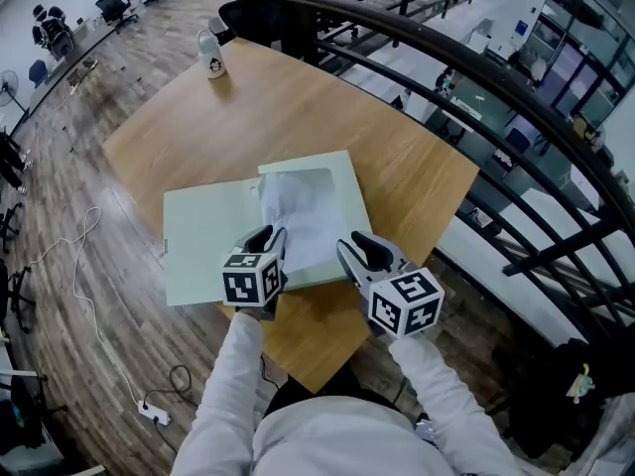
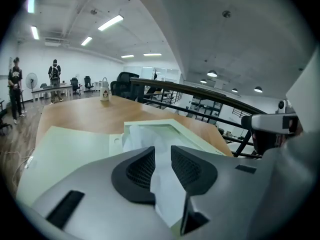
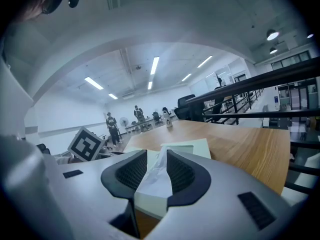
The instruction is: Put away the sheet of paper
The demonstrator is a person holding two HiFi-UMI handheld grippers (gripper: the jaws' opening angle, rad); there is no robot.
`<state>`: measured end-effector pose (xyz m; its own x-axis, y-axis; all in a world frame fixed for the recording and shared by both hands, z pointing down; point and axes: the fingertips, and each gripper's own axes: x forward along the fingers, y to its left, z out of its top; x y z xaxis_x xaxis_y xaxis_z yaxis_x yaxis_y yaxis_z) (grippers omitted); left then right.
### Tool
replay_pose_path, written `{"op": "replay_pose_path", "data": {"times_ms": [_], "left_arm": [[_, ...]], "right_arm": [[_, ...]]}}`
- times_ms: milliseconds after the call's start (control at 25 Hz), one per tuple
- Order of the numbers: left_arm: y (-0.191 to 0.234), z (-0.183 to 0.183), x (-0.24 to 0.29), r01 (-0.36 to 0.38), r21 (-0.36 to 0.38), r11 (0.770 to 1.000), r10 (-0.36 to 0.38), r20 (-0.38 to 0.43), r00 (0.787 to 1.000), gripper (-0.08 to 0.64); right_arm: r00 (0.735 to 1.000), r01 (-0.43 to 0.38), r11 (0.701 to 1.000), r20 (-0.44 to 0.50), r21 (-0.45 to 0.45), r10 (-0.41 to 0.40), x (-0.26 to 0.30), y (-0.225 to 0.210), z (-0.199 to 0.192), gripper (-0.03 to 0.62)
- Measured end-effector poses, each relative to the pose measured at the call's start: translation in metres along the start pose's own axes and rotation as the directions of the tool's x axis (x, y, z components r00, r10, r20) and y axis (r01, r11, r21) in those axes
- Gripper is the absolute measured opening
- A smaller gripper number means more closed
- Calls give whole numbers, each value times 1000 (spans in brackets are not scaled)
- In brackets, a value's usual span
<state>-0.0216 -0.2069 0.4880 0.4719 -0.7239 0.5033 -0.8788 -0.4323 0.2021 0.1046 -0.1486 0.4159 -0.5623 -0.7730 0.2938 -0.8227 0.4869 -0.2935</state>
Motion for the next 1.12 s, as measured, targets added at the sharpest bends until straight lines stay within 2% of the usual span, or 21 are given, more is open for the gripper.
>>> {"op": "replay_pose_path", "data": {"times_ms": [240,600,960,1120], "left_arm": [[-9,23,-31,-17,33,999,13,114,993,80],[-30,43,-83,-41,85,995,18,255,967,37],[-36,37,-121,-72,95,993,39,312,949,23],[-38,32,-133,-75,86,993,44,320,947,23]], "right_arm": [[1000,-5,1000,21,-10,6,-8,4,2,147],[999,-19,1000,51,-9,20,-25,9,5,146],[998,-15,998,58,-61,19,-38,19,5,132],[997,-15,997,71,-74,21,-44,23,5,74]]}}
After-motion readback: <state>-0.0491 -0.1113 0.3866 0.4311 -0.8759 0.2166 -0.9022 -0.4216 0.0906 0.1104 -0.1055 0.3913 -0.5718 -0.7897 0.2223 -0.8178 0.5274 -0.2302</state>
